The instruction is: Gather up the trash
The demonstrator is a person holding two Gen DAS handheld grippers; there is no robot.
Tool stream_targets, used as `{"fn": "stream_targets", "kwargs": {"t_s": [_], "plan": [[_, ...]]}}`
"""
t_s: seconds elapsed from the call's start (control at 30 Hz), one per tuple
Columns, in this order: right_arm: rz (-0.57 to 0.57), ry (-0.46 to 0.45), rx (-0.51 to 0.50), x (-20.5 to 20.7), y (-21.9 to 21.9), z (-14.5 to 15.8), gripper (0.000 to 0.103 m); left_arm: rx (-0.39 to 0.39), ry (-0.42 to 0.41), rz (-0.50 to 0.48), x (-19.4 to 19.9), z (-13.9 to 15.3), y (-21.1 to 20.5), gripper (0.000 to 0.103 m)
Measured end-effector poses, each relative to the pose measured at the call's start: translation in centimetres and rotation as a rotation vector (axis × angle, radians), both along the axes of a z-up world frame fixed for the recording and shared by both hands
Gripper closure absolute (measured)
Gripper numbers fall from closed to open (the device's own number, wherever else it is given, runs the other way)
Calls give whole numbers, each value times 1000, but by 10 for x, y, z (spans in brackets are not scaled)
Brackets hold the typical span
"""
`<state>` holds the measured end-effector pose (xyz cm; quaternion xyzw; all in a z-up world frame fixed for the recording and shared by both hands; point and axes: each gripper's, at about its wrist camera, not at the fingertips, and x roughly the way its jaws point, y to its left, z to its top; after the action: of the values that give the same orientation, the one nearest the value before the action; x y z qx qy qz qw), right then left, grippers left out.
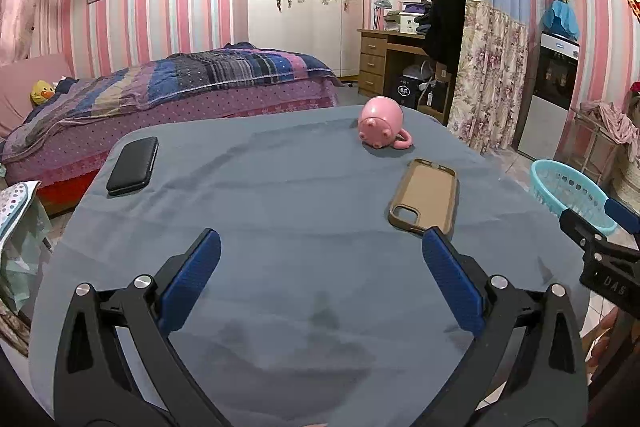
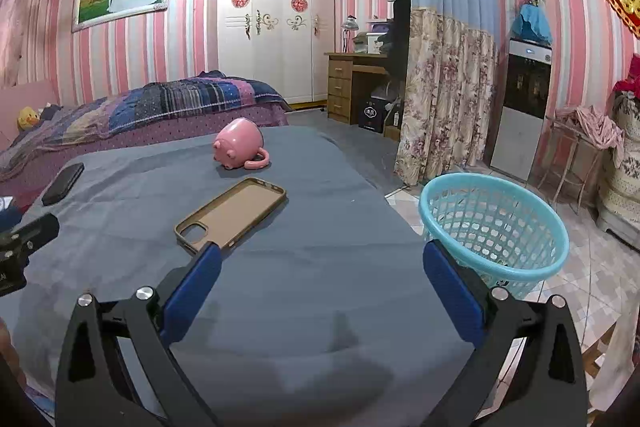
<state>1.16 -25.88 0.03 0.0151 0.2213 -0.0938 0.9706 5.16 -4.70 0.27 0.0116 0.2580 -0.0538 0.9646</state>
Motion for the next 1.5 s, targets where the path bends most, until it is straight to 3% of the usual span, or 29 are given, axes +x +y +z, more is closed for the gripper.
{"fn": "stream_targets", "kwargs": {"t_s": [0.57,1.5], "plan": [[19,-19,-25,6,7,1,4,-26,19,-24,7,-12,-12,5],[1,-27,2,8,1,2,4,-4,-11,-36,3,-10,-14,5]]}}
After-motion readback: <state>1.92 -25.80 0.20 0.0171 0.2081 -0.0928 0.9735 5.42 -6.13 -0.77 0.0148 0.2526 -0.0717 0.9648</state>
